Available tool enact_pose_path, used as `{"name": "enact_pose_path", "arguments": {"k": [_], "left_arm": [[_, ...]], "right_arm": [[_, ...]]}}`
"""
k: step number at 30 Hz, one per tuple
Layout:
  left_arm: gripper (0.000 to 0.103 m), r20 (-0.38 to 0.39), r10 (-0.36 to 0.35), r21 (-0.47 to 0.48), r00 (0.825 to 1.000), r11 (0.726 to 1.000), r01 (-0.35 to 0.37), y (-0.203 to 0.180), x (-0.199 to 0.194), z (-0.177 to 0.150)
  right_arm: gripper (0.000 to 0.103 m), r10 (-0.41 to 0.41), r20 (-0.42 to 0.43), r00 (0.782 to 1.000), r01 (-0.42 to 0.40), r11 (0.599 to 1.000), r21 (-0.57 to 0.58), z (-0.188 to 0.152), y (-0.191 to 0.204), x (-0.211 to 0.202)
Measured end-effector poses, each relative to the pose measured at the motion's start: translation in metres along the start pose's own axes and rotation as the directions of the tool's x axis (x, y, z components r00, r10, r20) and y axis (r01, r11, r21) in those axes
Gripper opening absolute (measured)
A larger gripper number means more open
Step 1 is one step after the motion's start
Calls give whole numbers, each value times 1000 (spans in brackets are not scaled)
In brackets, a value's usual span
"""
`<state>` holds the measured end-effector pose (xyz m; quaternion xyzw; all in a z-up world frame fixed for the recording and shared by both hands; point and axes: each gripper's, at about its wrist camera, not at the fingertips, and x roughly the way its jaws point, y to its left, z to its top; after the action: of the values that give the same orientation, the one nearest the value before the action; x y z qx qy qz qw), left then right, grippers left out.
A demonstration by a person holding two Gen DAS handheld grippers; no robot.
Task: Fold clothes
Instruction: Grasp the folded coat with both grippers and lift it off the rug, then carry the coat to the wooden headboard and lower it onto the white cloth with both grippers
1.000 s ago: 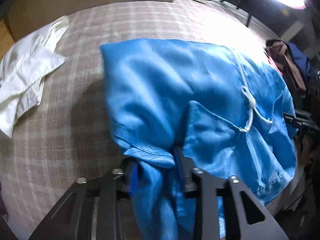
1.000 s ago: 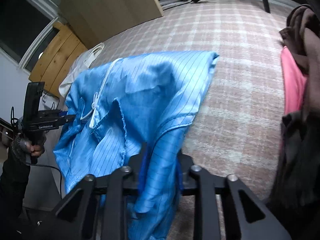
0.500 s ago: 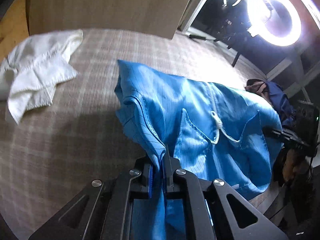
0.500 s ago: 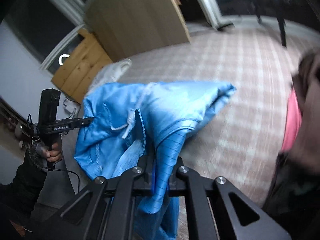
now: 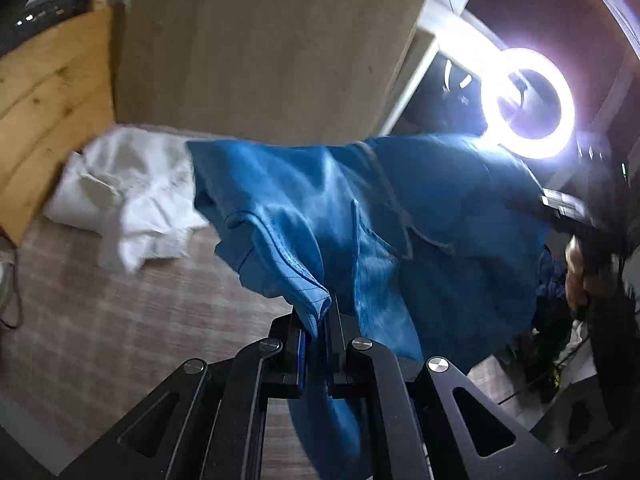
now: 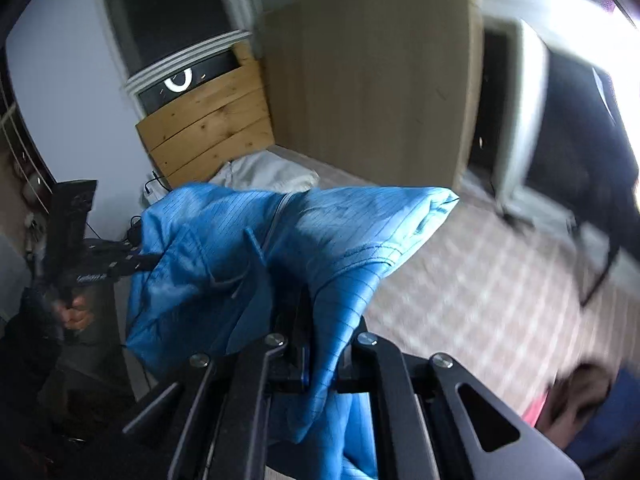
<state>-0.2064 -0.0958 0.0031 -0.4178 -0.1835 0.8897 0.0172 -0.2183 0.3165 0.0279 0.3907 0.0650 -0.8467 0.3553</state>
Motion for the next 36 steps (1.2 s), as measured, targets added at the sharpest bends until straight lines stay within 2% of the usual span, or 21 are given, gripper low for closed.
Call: {"name": "enact_pose_path", "arguments": {"k": [5,10,17,24,28,31,36], "left_arm": [[6,38,37,0,999,999,-37,46,-25,10],[6,66,84,-3,994,996,-84,106,-47,31],[6,69,118,37,991,992,-121,155,-43,56],[6,38,114,3,993,993,-114,206,-6,75],[6,0,104,-27,995,994,-104,228,22,78],[6,-19,98,-31,995,995,-99,233,36,76],[6,-55,125,20,991,992,-124,230,50,69]], "right_arm": [[6,-30,0,1000,30,994,-108,78,50,48],[6,-25,-4,1000,23,981,-195,154,105,120],[6,-42,-45,998,29,964,-263,236,157,230],[6,-66,-112,992,31,955,-294,275,170,323],[6,-85,-145,986,34,947,-320,281,165,367],[6,-86,-172,981,28,948,-317,282,155,396],[6,-107,-214,971,37,951,-308,275,139,428]]}}
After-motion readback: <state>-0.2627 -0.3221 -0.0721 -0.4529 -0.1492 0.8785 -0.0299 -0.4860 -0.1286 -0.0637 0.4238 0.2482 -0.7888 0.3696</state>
